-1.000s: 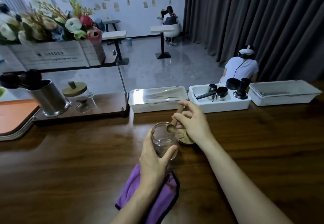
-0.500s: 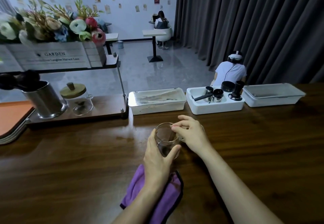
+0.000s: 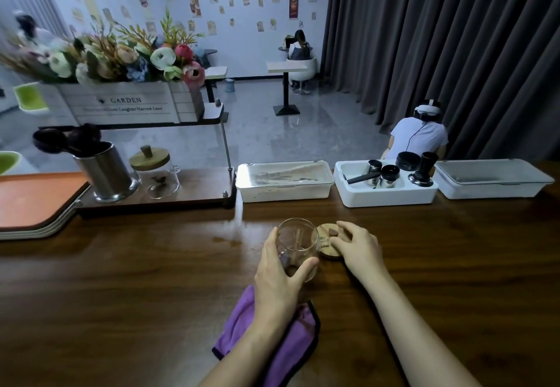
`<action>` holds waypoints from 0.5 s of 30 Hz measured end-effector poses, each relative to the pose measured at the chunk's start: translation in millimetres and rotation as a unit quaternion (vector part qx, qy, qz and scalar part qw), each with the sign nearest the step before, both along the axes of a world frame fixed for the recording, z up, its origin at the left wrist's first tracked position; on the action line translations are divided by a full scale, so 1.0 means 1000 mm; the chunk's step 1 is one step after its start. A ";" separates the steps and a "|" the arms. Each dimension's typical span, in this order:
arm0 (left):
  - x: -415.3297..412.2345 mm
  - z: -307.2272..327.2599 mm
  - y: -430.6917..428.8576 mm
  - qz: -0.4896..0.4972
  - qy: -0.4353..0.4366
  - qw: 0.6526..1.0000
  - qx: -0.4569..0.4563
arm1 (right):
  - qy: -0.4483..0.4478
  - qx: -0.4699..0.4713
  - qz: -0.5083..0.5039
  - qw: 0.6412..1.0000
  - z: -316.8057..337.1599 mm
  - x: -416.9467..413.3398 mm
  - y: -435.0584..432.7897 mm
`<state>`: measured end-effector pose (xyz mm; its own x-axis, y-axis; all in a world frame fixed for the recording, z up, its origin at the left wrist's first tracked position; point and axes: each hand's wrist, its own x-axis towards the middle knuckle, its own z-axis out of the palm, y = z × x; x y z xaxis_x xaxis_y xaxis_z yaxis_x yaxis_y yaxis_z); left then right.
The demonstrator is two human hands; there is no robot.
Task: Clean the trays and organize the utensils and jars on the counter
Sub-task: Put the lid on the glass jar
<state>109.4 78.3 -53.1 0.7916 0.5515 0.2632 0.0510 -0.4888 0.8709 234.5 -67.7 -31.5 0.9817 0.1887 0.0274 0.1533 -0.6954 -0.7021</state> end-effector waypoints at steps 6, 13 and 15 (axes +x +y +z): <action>0.000 -0.002 0.001 0.003 0.014 1.000 0.008 | -0.031 -0.004 0.010 0.999 -0.015 0.005 -0.001; 0.000 0.000 0.000 0.007 0.020 1.000 0.003 | -0.131 0.151 -0.015 0.980 0.018 0.006 -0.005; 0.001 -0.001 0.000 0.005 0.019 1.000 0.002 | -0.151 0.197 0.016 0.968 0.042 0.000 -0.003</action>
<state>110.3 78.4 -53.7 0.7958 0.5582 0.2349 0.0886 -0.4910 0.8667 234.3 -70.4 11.0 0.9114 0.1345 0.3888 0.4101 -0.3736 -0.8320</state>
